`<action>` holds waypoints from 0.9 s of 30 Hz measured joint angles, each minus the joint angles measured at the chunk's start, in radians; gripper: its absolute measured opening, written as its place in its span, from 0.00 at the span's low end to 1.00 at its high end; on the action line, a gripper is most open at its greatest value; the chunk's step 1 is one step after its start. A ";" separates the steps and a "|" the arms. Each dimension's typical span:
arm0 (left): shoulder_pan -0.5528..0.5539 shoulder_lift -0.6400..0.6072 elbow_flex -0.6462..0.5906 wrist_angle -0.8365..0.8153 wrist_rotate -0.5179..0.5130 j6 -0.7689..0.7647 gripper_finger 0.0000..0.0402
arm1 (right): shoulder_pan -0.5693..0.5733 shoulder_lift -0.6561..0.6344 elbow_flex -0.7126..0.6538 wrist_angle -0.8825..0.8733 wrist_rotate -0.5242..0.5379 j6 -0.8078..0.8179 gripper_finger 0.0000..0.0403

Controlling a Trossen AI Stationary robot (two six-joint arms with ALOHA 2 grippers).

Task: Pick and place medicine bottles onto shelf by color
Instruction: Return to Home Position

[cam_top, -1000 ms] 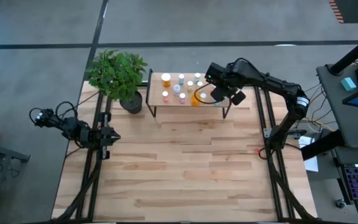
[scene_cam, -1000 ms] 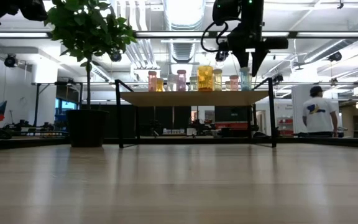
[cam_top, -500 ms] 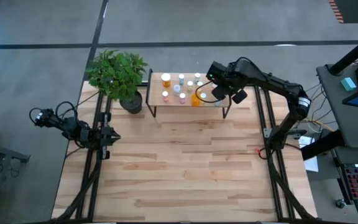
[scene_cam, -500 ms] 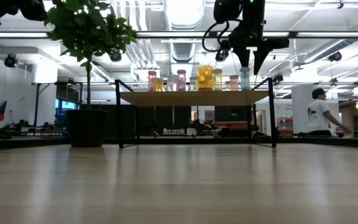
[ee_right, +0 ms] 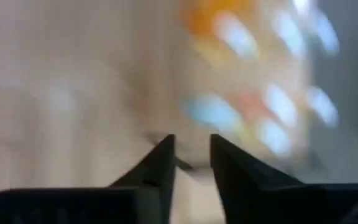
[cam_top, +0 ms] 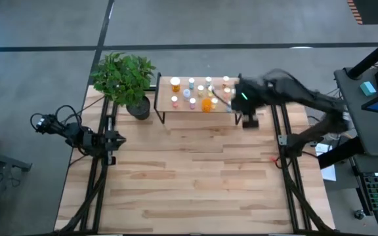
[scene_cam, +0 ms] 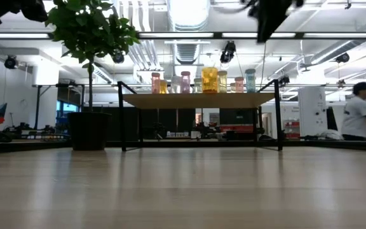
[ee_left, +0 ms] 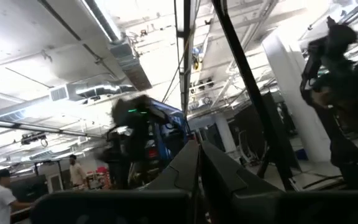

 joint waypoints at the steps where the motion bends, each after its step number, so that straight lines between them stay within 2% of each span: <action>1: 0.000 0.014 -0.001 0.015 0.000 0.000 0.00 | 0.058 -0.051 -0.052 0.033 -0.064 0.039 0.23; 3: -0.001 0.044 -0.001 0.032 0.000 0.001 0.00 | 0.200 -0.174 -0.197 0.234 -0.139 0.075 0.13; 5: 0.000 0.064 0.000 0.029 -0.003 0.014 0.00 | 0.348 -0.301 -0.391 0.470 -0.141 0.094 0.05; 8: 0.000 0.087 -0.001 0.029 -0.066 0.034 0.00 | 0.518 -0.465 -0.677 0.833 -0.034 0.110 0.03; 11: 0.000 0.108 -0.009 0.014 -0.120 0.036 0.00 | 0.612 -0.588 -0.897 1.074 0.120 0.034 0.02; 15: 0.000 0.112 -0.024 -0.058 -0.129 0.035 0.00 | 0.612 -0.725 -1.094 1.301 0.106 -0.069 0.02; 20: 0.000 0.086 -0.063 -0.052 -0.130 0.058 0.00 | 0.519 -0.888 -1.306 1.592 -0.082 -0.202 0.02; 23: 0.000 0.073 -0.067 -0.050 -0.133 0.055 0.00 | 0.434 -0.961 -1.418 1.751 -0.145 -0.255 0.02; 25: 0.000 0.067 -0.067 -0.041 -0.133 0.055 0.00 | 0.382 -0.981 -1.487 1.876 -0.128 -0.252 0.02; 27: 0.000 0.065 -0.067 -0.041 -0.133 0.055 0.00 | 0.349 -0.999 -1.544 1.929 -0.045 -0.221 0.02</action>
